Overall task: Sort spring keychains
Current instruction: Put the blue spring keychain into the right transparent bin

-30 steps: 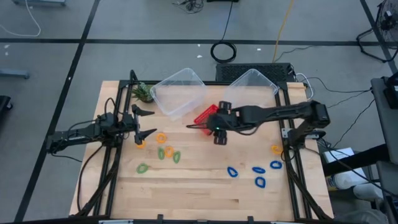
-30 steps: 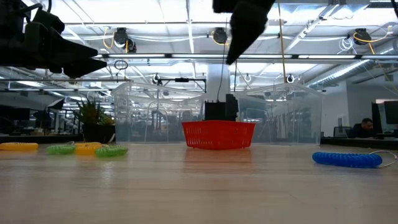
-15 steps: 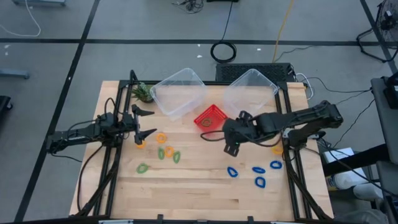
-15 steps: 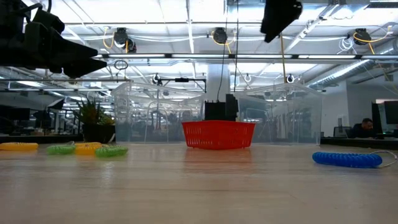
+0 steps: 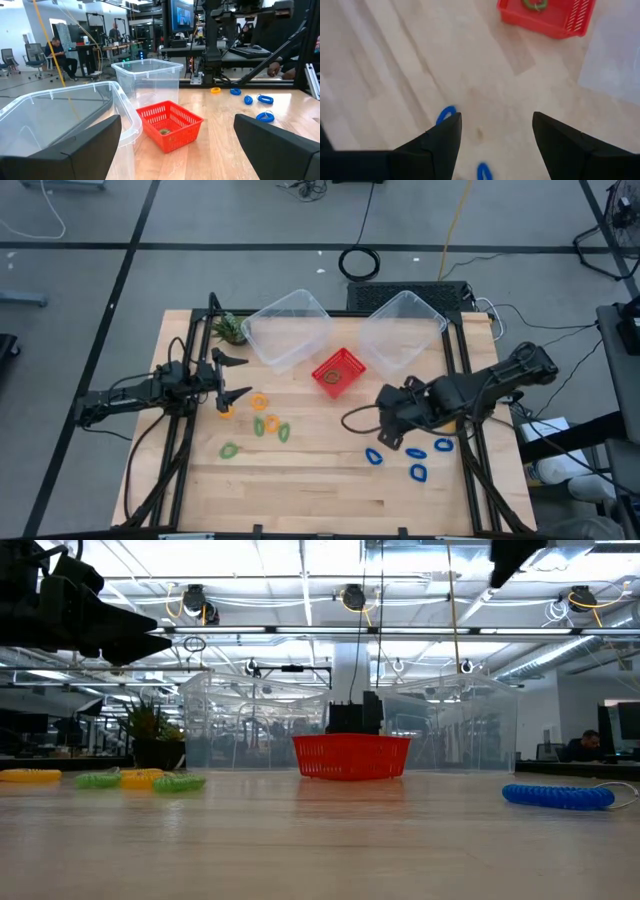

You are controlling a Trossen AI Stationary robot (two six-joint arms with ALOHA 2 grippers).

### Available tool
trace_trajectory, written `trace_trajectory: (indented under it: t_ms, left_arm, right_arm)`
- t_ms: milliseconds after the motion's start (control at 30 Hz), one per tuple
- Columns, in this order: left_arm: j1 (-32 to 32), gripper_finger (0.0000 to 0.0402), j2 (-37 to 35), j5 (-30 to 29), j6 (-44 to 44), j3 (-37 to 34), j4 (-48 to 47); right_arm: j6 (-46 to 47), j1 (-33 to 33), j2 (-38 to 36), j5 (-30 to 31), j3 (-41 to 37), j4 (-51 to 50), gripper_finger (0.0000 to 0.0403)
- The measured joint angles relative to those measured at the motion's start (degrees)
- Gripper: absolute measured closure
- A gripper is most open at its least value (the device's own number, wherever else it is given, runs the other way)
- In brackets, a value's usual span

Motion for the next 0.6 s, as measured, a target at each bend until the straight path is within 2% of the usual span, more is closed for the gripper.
trace_trajectory:
  t_ms: [300, 433, 600]
  left_arm:
    - [0.0, 0.0007, 0.0, 0.02, 0.0, 0.0, -0.02]
    - [0.02, 0.0007, -0.01, 0.0, 0.0, 0.02, 0.01]
    - [0.01, 0.0007, -0.01, 0.02, 0.0, 0.02, 0.0]
  right_arm:
    - [14.84, 4.98, -3.12, 0.15, 0.0, -14.95, 0.017]
    - [15.72, 7.13, -4.13, 0.04, -2.19, -14.51, 0.017]
    - [18.43, 8.72, -7.74, -1.64, -9.26, -14.26, 0.017]
